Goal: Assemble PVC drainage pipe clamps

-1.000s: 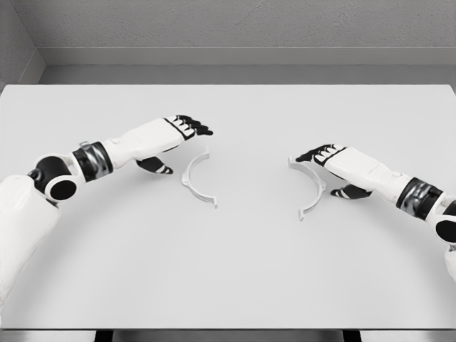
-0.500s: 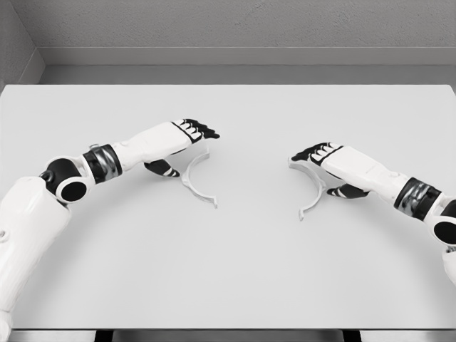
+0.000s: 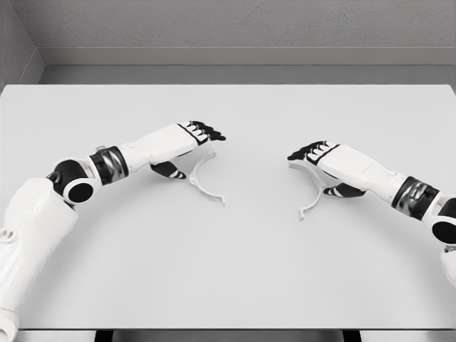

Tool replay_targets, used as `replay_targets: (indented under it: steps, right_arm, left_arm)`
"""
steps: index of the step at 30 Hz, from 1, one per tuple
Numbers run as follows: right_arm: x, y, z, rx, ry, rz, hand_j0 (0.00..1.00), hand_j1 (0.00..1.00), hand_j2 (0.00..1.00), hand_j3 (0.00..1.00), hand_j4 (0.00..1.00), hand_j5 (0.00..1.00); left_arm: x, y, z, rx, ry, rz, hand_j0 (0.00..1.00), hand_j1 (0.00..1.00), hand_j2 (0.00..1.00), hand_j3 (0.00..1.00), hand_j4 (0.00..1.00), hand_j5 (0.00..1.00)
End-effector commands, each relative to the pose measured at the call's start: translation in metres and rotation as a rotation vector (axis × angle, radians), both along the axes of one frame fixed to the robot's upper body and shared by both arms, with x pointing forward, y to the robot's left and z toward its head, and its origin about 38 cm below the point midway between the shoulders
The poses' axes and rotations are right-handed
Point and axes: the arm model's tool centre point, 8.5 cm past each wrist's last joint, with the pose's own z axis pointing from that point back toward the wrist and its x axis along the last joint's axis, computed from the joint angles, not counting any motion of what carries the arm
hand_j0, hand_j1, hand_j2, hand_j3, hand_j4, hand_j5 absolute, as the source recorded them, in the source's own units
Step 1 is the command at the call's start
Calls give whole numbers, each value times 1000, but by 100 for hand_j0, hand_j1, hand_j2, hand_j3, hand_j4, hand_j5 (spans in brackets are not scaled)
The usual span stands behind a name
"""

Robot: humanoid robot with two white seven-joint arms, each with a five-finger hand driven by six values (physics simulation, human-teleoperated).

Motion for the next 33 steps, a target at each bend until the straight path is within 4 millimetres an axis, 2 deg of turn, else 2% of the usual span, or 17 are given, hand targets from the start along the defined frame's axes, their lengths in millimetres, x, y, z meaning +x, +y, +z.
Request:
replay_targets:
  steps: [1,11,33]
  right_arm:
    - [0,0,0,7,1,-1,92,92,92,92,92,92]
    - [1,3,0,15,2,1,92,92,92,92,92,92]
    - [2,-6,-7,5,21,-23,92,92,92,92,92,92]
  left_arm:
    - [0,-2,1,-11,0,-1,100,100,100,100,100,100]
    - [8,8,0,-4,11,29,100,100,100,100,100,100]
    - [14,-10,5,-29,8,11,100,100,100,100,100,100]
